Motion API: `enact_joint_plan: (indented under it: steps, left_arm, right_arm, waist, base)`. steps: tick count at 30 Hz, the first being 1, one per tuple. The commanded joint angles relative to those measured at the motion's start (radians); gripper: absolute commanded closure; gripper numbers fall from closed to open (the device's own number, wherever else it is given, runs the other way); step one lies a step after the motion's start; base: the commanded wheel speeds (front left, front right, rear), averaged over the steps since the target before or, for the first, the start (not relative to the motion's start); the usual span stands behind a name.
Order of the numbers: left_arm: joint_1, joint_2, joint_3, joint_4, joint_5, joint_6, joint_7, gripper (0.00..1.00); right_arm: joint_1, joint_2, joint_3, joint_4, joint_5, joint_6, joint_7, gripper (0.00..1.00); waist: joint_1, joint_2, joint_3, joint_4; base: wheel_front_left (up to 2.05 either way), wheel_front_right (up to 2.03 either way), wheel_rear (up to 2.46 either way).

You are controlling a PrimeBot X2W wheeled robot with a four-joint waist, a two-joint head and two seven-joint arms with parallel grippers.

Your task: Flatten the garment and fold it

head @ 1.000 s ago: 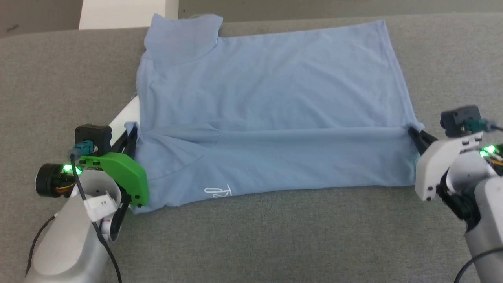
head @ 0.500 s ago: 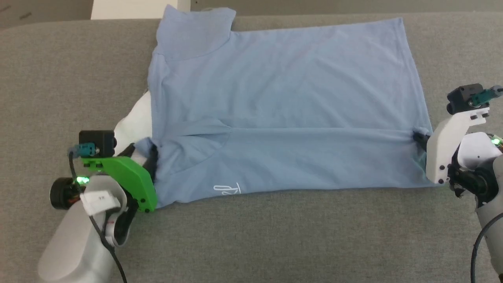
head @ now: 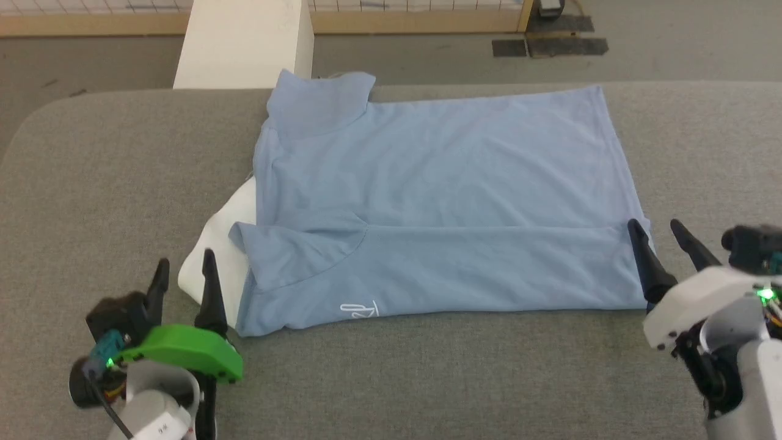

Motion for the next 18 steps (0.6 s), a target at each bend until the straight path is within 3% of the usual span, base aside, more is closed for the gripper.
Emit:
enact_joint_plan:
  steps: [1, 8, 13, 18]
  left_arm:
    - [0.027, -0.008, 0.000, -0.005, 0.003, 0.009, -0.006, 0.00]
    - [0.111, -0.040, -0.005, 0.024, -0.038, 0.048, 0.059, 0.00]
    - [0.112, -0.052, -0.006, 0.037, -0.082, 0.063, 0.150, 0.00]
    - [0.078, -0.056, 0.023, 0.090, -0.125, 0.124, 0.258, 0.00]
  right_arm:
    - [0.032, 0.018, -0.010, -0.022, -0.020, -0.001, -0.043, 0.00]
    - [0.133, 0.107, -0.061, -0.095, -0.094, -0.001, -0.204, 0.00]
    - [0.176, 0.132, -0.053, -0.116, -0.099, -0.001, -0.226, 0.00]
    - [0.192, 0.140, -0.039, -0.124, -0.102, -0.001, -0.217, 0.00]
  waist:
    - [0.0000, 0.0000, -0.030, -0.012]
    - [0.0000, 0.0000, -0.060, -0.038]
    - [0.0000, 0.0000, -0.064, -0.057]
    - [0.0000, 0.0000, -0.060, -0.080]
  base:
    - [0.00, 0.00, 0.00]
    - [0.00, 0.00, 0.00]
    - [0.00, 0.00, 0.00]
    - [0.00, 0.00, 0.00]
